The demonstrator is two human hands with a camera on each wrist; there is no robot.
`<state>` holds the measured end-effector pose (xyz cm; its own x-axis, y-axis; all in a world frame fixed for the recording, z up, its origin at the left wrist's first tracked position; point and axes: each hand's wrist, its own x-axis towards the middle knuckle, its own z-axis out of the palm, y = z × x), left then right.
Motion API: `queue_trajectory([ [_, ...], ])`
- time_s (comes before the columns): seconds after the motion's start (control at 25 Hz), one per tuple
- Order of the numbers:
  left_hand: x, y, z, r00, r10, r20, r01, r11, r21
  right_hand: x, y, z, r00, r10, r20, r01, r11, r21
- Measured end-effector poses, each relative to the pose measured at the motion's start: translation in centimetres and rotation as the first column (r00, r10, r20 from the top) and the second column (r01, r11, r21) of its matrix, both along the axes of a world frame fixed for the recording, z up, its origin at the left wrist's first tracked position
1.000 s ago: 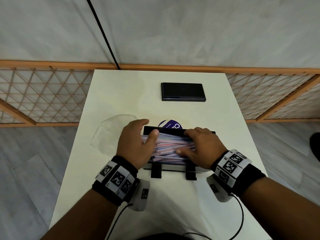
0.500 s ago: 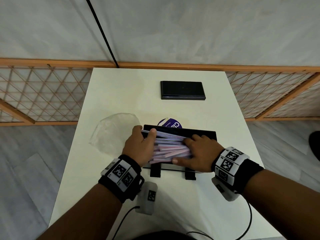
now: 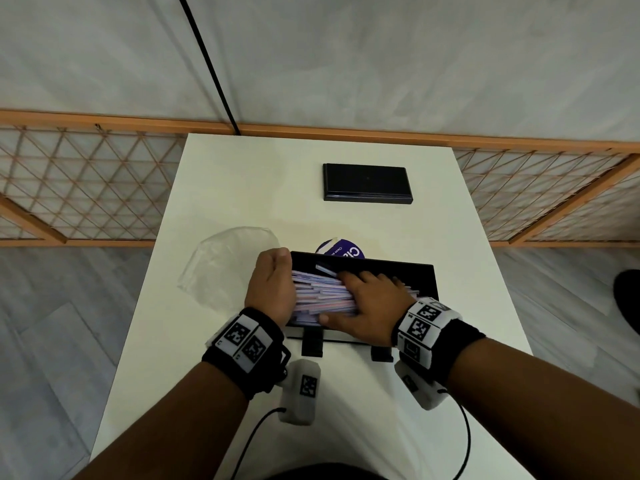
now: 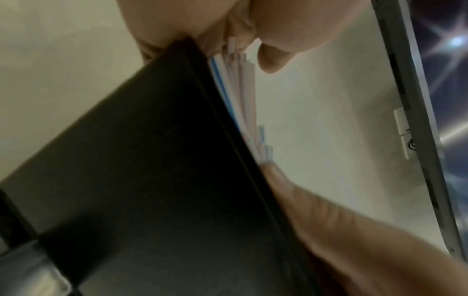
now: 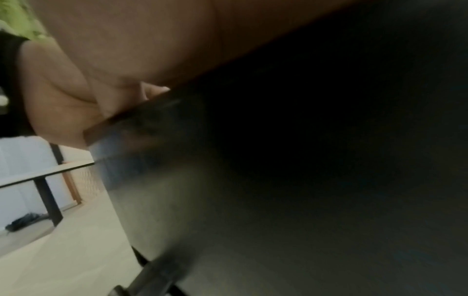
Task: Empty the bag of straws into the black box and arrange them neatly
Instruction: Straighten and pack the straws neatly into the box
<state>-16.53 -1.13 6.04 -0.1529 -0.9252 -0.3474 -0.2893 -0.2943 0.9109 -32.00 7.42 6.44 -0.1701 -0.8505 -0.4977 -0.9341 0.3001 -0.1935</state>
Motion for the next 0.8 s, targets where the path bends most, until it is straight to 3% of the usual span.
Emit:
queue_trajectory([
  [0.16, 0.0, 0.6, 0.4, 0.999, -0.027, -0.046, 0.026, 0.999, -0.038, 1.1, -0.6, 0.2, 1.0, 0.016, -0.015, -0.018, 0.99, -0.137],
  [0.24, 0.2, 0.5, 0.2, 0.993, -0.114, 0.031, 0.116, 0.99, -0.078, 1.0, -0.5, 0.8, 0.999, 0.03, -0.043, -0.039, 0.976, -0.215],
  [0.32, 0.4, 0.4, -0.4, 0.958, -0.229, 0.171, 0.243, 0.968, -0.066, 0.6, -0.1, 1.2, 0.997, 0.034, -0.07, -0.045, 0.983, -0.177],
  [0.4, 0.6, 0.3, -0.3, 0.947, -0.246, 0.206, 0.261, 0.964, -0.048, -0.2, 0.5, 1.1, 0.997, 0.036, -0.071, -0.042, 0.995, -0.091],
  [0.48, 0.9, 0.4, 0.2, 0.954, -0.191, 0.231, 0.231, 0.96, -0.16, -0.9, 1.2, 1.2, 1.0, 0.003, -0.03, -0.004, 1.0, -0.028],
  [0.6, 0.5, 0.9, 1.8, 0.958, -0.116, 0.26, 0.223, 0.875, -0.429, -0.9, 2.0, 0.7, 0.999, 0.006, -0.038, -0.004, 0.999, 0.047],
  [0.72, -0.3, 0.8, 3.7, 0.946, -0.133, 0.295, 0.254, 0.87, -0.423, -0.8, 2.0, 0.0, 0.998, 0.026, -0.056, -0.022, 0.998, 0.062],
  [0.8, -0.9, 0.3, 5.2, 0.922, -0.135, 0.364, 0.307, 0.827, -0.471, -0.9, 1.9, -0.1, 0.999, 0.016, -0.032, -0.014, 0.999, 0.052],
])
